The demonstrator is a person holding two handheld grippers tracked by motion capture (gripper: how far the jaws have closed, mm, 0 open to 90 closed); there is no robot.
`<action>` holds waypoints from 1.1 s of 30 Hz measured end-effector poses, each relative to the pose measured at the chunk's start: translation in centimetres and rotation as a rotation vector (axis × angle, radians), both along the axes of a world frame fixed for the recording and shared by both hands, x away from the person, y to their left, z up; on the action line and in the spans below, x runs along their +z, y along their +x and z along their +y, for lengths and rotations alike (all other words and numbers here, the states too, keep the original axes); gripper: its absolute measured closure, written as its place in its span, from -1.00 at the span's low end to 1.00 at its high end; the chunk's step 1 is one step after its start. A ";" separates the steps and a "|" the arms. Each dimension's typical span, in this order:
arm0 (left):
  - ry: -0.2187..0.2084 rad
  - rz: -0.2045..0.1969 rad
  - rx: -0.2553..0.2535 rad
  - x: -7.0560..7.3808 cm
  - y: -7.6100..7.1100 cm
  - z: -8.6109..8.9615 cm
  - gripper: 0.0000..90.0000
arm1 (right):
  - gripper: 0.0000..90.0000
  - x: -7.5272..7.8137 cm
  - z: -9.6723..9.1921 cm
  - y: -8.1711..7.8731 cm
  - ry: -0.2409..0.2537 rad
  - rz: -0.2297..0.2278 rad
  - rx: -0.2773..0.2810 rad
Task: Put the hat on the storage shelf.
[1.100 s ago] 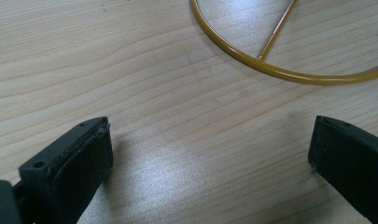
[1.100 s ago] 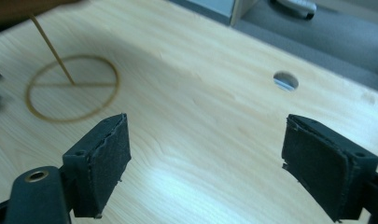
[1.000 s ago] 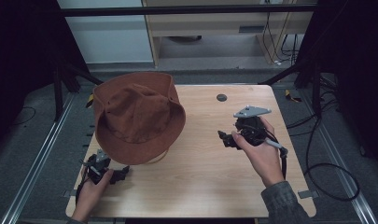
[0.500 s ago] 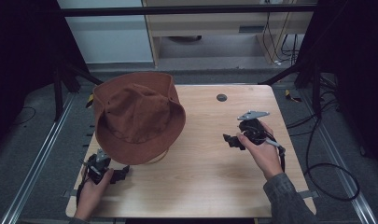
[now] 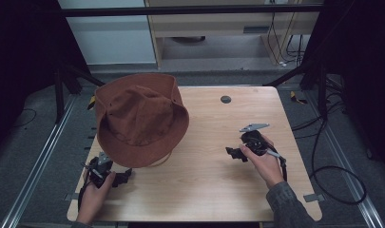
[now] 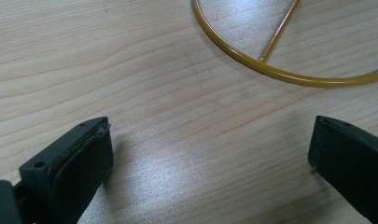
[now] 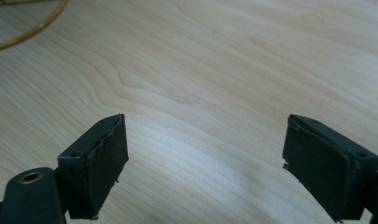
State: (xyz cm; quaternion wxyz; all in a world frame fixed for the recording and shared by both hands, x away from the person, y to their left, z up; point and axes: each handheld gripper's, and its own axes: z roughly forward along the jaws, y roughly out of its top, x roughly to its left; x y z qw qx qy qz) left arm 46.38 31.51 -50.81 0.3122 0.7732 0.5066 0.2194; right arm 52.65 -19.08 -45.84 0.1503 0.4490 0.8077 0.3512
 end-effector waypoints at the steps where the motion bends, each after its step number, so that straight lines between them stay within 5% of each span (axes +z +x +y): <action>1: 0.000 0.000 0.000 0.0 0.0 0.0 -1.00 | -0.69 -0.4 -0.1 -0.1 0.009 0.008 -0.009; 19: 0.000 0.000 0.001 0.0 0.0 0.0 -1.00 | -0.70 -4.0 0.8 0.4 0.004 0.038 -0.058; 28: 0.000 0.000 0.001 0.0 0.0 0.0 -1.00 | -0.76 -4.6 1.4 -0.1 -0.020 -0.014 -0.090; 33: 0.000 0.000 0.001 0.0 0.0 0.0 -1.00 | -0.82 -5.3 1.8 -0.7 -0.046 -0.082 -0.102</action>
